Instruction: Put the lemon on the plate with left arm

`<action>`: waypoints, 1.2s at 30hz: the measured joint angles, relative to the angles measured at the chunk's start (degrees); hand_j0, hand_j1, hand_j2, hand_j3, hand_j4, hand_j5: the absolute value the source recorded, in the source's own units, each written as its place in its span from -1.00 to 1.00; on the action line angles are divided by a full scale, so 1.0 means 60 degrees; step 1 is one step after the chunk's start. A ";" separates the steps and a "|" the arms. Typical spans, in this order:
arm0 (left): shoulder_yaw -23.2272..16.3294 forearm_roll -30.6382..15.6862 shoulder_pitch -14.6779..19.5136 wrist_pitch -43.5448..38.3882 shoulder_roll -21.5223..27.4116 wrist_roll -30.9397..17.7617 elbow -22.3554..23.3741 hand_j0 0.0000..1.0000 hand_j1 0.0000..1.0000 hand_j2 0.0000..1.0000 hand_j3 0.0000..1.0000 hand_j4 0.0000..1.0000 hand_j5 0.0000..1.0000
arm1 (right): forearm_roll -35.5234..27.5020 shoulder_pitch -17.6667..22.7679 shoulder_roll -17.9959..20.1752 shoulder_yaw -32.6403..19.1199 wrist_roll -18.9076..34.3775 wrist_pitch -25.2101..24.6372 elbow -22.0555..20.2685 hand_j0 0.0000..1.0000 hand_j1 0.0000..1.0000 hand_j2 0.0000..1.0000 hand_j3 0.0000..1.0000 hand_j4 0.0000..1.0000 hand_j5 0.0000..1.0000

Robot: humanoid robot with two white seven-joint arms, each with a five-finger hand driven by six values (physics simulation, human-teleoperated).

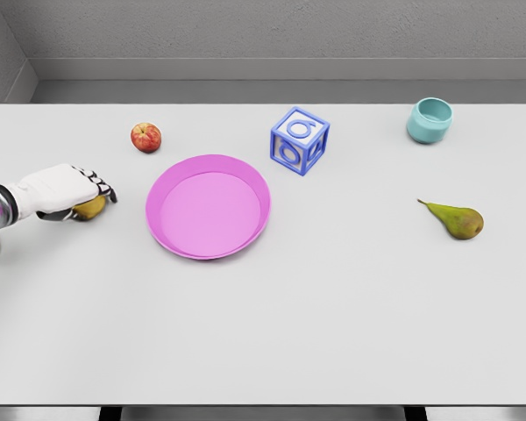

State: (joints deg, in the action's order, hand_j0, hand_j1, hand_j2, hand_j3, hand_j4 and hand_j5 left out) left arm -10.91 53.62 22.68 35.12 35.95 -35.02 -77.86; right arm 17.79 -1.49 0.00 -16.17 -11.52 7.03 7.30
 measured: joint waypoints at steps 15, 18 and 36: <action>0.0000 -0.1040 0.0015 0.0011 0.0269 0.0004 -0.0325 0.03 0.03 0.03 0.03 0.03 0.03 | 0.0000 0.0000 0.0000 0.0000 0.0000 0.0000 0.0000 1.00 1.00 1.00 1.00 1.00 1.00; 0.0000 -0.1455 0.0000 0.0013 0.0400 0.0004 -0.0736 0.03 0.03 0.03 0.03 0.03 0.03 | 0.0000 0.0000 0.0000 0.0000 0.0000 0.0000 0.0000 1.00 1.00 1.00 1.00 1.00 1.00; -0.0349 -0.3102 -0.0103 0.0009 0.0470 0.0003 -0.2047 0.00 0.00 0.00 0.00 0.00 0.00 | -0.0001 0.0015 0.0000 0.0000 -0.0002 0.0000 0.0000 1.00 1.00 1.00 1.00 1.00 1.00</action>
State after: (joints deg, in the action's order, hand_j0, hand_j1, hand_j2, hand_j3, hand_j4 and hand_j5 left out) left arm -13.01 35.00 22.06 35.18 38.78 -35.01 -90.14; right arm 17.78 -1.41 0.00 -16.18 -11.53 7.03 7.30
